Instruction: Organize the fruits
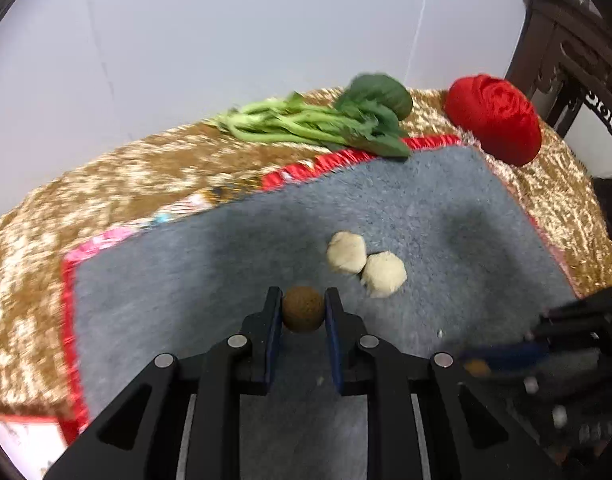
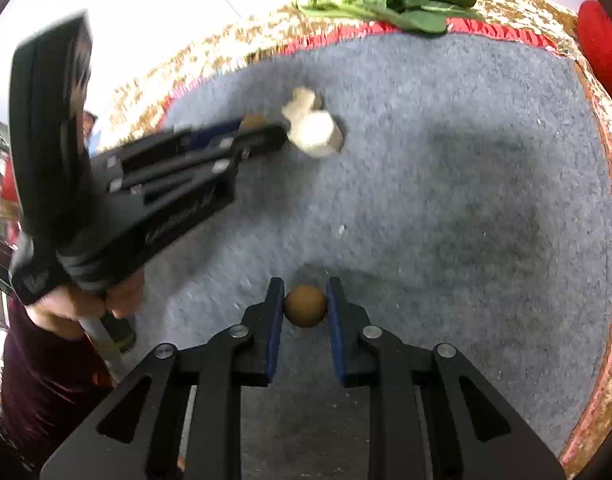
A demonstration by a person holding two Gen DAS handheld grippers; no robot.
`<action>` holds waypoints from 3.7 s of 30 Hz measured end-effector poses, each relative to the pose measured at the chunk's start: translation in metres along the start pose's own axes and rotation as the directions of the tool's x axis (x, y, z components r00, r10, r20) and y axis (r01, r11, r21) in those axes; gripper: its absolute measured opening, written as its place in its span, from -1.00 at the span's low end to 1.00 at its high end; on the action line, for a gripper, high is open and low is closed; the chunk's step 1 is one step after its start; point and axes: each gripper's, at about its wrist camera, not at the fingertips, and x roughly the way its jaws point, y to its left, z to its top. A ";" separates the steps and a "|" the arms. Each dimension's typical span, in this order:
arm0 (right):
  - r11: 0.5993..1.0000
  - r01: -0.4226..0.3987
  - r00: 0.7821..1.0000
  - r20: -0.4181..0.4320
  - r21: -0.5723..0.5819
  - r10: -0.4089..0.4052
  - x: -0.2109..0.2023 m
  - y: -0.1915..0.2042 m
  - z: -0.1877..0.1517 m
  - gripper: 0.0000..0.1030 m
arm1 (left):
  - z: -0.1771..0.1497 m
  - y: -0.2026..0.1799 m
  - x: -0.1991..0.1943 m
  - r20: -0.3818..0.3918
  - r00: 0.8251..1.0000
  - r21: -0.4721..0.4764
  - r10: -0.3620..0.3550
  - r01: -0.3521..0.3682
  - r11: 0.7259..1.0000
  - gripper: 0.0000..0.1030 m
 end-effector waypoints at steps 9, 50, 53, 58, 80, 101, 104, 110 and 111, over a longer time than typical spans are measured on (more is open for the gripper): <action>0.991 -0.093 0.990 0.093 -0.093 0.102 0.006 0.068 0.007 -0.55 | -0.056 0.073 -0.117 0.096 0.983 -0.221 0.157 -0.133 0.966 -0.62; 0.955 -0.225 0.940 0.216 -0.190 0.265 -0.014 0.122 -0.011 -0.23 | -0.104 0.084 -0.115 -0.053 0.909 -0.304 0.413 -0.409 0.861 -0.53; 0.966 -0.207 0.936 0.255 -0.153 0.241 -0.034 0.099 -0.012 -0.23 | -0.094 0.058 -0.097 -0.053 0.921 -0.234 0.386 -0.387 0.892 -0.53; 0.985 -0.138 0.945 0.283 -0.107 0.163 -0.056 0.065 -0.007 -0.23 | -0.066 0.019 -0.078 -0.041 0.950 -0.178 0.309 -0.311 0.934 -0.50; 0.998 -0.016 0.971 0.240 0.064 0.000 -0.051 -0.024 0.057 -0.23 | -0.022 0.026 -0.033 -0.078 0.976 -0.024 0.201 -0.203 0.979 -0.01; 0.990 0.138 0.982 0.135 -0.029 -0.133 0.018 0.027 0.071 -0.08 | -0.008 0.011 0.005 -0.061 0.992 0.084 0.108 -0.103 0.991 0.04; 0.976 0.215 0.970 0.126 -0.033 -0.209 0.025 0.028 0.073 -0.02 | -0.009 0.016 0.012 -0.067 0.994 0.074 0.091 -0.086 0.994 0.03; 0.972 0.233 0.967 0.113 -0.040 -0.227 0.035 0.024 0.075 -0.02 | -0.014 0.024 0.016 -0.039 0.997 0.050 0.063 -0.061 0.997 -0.36; 0.966 0.250 0.964 0.111 -0.056 -0.243 0.038 0.025 0.074 -0.05 | -0.015 0.027 0.014 -0.038 0.998 0.036 0.049 -0.047 0.998 -0.49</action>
